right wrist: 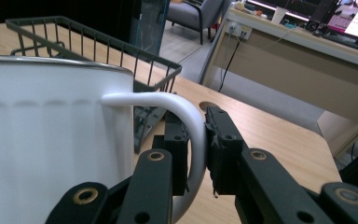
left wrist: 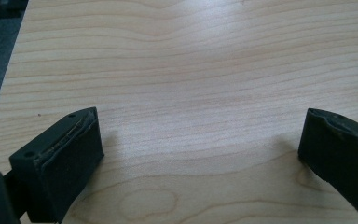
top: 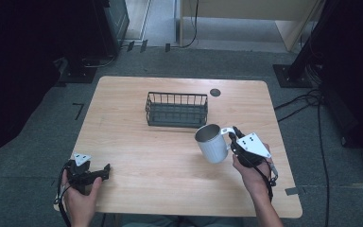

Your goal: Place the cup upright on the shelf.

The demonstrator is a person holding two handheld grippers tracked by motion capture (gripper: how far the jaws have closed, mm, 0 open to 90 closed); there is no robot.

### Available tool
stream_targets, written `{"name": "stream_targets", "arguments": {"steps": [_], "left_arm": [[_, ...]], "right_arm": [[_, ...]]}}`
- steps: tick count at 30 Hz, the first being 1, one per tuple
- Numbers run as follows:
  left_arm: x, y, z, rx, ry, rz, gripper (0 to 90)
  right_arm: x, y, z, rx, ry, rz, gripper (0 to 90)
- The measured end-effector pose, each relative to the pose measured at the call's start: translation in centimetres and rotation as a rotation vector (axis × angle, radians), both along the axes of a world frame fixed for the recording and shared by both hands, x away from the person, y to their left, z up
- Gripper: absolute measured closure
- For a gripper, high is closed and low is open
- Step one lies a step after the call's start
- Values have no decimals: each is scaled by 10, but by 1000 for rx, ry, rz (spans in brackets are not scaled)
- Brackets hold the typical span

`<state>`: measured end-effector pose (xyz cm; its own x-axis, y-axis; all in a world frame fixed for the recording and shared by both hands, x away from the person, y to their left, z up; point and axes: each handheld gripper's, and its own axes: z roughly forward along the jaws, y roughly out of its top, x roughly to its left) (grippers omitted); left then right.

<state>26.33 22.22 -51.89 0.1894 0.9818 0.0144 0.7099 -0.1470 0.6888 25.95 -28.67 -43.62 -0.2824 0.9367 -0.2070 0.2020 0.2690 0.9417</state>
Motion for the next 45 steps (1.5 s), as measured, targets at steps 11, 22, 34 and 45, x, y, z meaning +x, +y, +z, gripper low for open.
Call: {"name": "stream_targets", "arguments": {"steps": [11,22,34,45], "left_arm": [[0,0,0,1,1,-4,0],[0,0,0,0,-1,-2,0],[0,0,0,0,-4,-4,0],[0,0,0,2,-2,-5,0]], "right_arm": [[14,13,13,-8,-42,12,799],[31,24,29,-10,-65,27,799],[51,39,43,-22,-82,37,799],[71,51,49,-23,-91,35,799]]}}
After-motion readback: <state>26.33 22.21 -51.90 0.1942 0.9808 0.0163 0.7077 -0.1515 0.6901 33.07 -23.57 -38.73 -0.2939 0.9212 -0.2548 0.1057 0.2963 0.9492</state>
